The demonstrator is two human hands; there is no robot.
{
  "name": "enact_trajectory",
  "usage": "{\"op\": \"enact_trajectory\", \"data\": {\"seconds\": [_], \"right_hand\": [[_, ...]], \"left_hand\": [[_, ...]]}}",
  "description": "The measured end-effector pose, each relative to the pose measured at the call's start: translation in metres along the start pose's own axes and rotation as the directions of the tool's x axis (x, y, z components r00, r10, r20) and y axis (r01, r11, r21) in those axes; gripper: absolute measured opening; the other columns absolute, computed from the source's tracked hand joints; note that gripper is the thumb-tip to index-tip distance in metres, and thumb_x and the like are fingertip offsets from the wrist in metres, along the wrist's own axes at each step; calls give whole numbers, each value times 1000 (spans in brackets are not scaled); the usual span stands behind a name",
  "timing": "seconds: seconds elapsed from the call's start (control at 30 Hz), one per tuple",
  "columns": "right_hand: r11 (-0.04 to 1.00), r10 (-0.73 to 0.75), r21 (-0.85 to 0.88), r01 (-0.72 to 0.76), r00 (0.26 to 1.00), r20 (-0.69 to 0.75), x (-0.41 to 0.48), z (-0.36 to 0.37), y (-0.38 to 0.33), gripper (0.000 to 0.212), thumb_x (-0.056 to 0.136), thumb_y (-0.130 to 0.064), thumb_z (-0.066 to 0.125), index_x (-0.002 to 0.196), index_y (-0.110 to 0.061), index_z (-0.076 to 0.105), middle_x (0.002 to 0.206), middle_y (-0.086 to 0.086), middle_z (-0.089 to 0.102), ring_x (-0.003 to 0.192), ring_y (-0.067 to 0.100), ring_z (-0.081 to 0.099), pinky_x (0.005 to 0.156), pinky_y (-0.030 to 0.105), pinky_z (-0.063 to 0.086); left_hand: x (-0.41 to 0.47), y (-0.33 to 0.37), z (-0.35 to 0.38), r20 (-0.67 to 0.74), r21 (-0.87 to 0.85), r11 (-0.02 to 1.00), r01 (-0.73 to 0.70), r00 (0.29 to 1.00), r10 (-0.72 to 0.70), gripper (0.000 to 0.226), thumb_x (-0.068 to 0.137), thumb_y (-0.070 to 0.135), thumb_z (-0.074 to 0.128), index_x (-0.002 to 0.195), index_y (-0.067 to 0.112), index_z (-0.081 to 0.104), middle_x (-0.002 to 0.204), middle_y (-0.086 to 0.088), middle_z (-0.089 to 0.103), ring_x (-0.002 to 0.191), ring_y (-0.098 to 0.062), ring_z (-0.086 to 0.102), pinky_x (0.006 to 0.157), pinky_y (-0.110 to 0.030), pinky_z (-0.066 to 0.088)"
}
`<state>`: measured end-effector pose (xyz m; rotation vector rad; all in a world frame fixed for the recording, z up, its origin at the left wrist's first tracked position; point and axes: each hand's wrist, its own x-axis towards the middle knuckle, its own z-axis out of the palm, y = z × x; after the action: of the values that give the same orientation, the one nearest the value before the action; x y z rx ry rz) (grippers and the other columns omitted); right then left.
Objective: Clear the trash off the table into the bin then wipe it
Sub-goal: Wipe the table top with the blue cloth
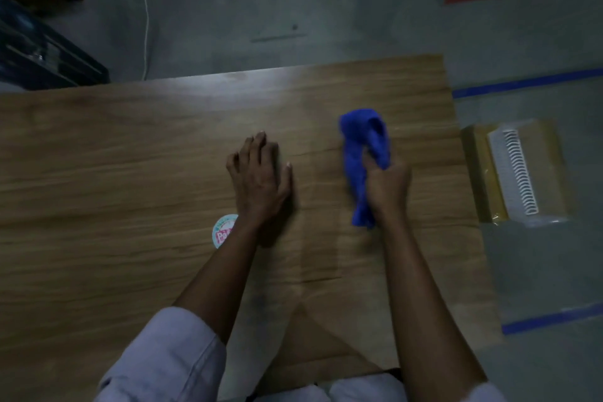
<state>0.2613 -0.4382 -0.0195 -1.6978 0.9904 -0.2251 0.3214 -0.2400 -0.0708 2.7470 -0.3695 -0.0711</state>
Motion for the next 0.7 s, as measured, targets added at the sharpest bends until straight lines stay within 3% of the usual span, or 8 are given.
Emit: {"op": "enact_trajectory", "data": {"seconds": [0.07, 0.13, 0.23, 0.37, 0.43, 0.5, 0.6, 0.7], "right_hand": [[971, -67, -235, 43, 993, -96, 37, -16, 5, 57, 86, -47, 60, 136, -21, 63, 130, 7, 68, 121, 25, 61, 103, 43, 48], [869, -80, -491, 54, 996, -32, 69, -1, 8, 69, 87, -57, 56, 150, -30, 49, 159, 2, 45, 150, 29, 34, 119, 60, 27], [641, -197, -734, 222, 973, 122, 68, 60, 11, 78, 84, -40, 62, 155, -49, 31, 170, -10, 17, 159, 31, 2, 117, 70, -1], [691, -326, -528, 494, 865, 382, 22, 112, -4, 79, 71, -26, 56, 148, -44, 49, 161, -7, 41, 155, 25, 24, 124, 53, 10], [870, -303, -289, 400, 895, 327, 5, 96, -14, 76, 64, -18, 50, 136, -35, 65, 140, -2, 64, 135, 24, 54, 116, 41, 35], [936, -284, -177, 304, 950, 126, 0, 63, -20, 68, 66, -13, 49, 128, -27, 72, 126, 0, 72, 116, 26, 66, 101, 33, 48], [888, -329, -371, 271, 939, -102, 41, 28, -31, 63, 75, -14, 55, 135, -28, 66, 141, 2, 64, 130, 28, 58, 109, 41, 42], [783, -139, -614, 98, 990, -19, 108, 39, -40, 64, 89, -23, 62, 149, -39, 47, 168, -4, 28, 157, 20, 17, 124, 55, 7]], "left_hand": [[11, -1, -3, -55, 8, 999, -40, 998, 40, 38, 94, 37, 53, 122, 13, 58, 149, -11, 48, 138, -33, 41, 111, -49, 26], [22, -5, -1, -57, 34, 998, -55, 997, 57, 39, 96, 37, 51, 128, 15, 57, 154, -11, 43, 144, -32, 35, 113, -49, 21], [37, -12, 9, 33, 101, 989, -108, 994, 105, 54, 103, 43, 38, 152, 21, 39, 169, -6, 18, 156, -28, 12, 122, -50, 3], [43, -19, 13, 124, 85, 970, -228, 968, 216, 65, 101, 42, 24, 161, 17, 20, 170, -8, 14, 157, -27, 1, 125, -53, -4], [40, -22, 9, 109, 39, 976, -216, 971, 211, 65, 100, 38, 29, 159, 15, 24, 168, -9, 20, 157, -26, 7, 125, -53, 0], [41, -23, 3, 45, 30, 987, -159, 986, 158, 54, 104, 37, 34, 153, 16, 40, 165, -6, 29, 156, -24, 16, 125, -51, 5], [53, -22, -3, -20, 50, 991, -123, 992, 124, 51, 104, 38, 35, 150, 17, 46, 165, -3, 30, 156, -24, 17, 126, -49, 6], [69, -27, -2, -10, 74, 993, -95, 995, 96, 57, 105, 42, 32, 158, 21, 32, 169, -1, 18, 157, -23, 5, 126, -50, 1]]}}
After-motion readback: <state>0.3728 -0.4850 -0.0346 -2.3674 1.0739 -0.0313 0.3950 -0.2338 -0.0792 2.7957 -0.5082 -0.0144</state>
